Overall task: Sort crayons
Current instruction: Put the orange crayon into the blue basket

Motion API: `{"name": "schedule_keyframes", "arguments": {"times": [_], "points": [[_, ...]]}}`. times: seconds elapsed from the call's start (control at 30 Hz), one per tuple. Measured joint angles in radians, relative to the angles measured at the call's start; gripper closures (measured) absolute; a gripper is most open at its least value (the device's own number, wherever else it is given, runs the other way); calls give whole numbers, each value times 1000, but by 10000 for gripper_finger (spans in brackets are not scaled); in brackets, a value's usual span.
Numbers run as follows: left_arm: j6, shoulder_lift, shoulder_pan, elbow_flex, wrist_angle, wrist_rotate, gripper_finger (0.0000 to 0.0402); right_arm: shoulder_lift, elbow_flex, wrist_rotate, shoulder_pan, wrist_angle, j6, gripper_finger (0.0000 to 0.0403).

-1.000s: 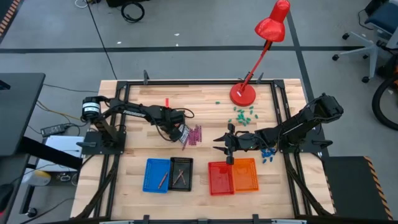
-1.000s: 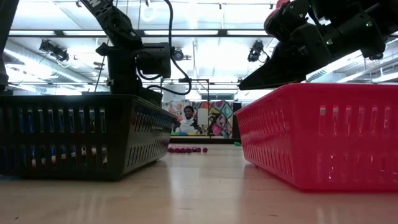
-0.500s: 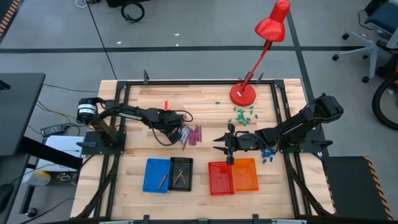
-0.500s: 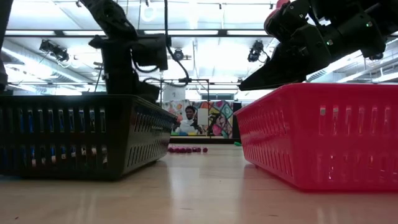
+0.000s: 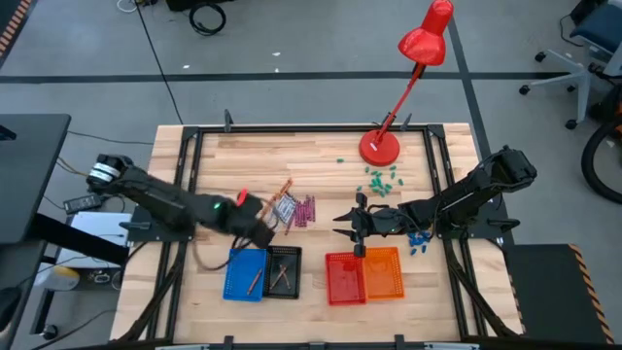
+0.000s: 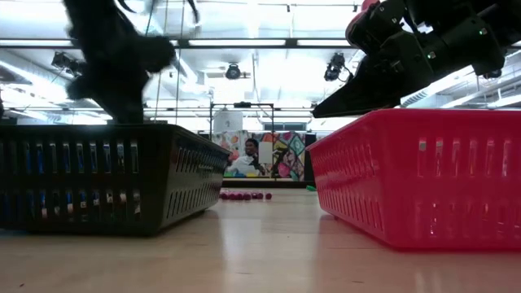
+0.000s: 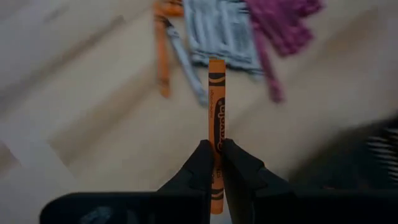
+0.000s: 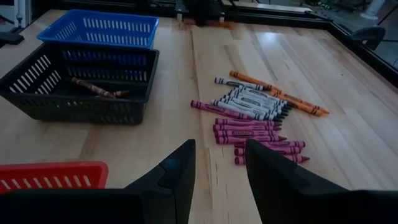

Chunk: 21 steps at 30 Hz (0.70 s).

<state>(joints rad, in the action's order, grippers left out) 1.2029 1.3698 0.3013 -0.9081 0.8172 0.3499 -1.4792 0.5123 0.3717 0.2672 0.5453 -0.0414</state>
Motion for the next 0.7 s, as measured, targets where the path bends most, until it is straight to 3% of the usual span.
{"name": "schedule_keyframes", "arguments": {"times": [0.37, 0.53, 0.7], "points": [[538, 8, 377, -1, -20, 48, 372, 0, 0, 1, 0, 0, 0, 259], [707, 20, 476, -2, -25, 106, 372, 0, 0, 0, 0, 0, -7, 259], [773, 76, 509, -11, -38, 43, 372, 0, 0, 1, 0, 0, -7, 259]]}}
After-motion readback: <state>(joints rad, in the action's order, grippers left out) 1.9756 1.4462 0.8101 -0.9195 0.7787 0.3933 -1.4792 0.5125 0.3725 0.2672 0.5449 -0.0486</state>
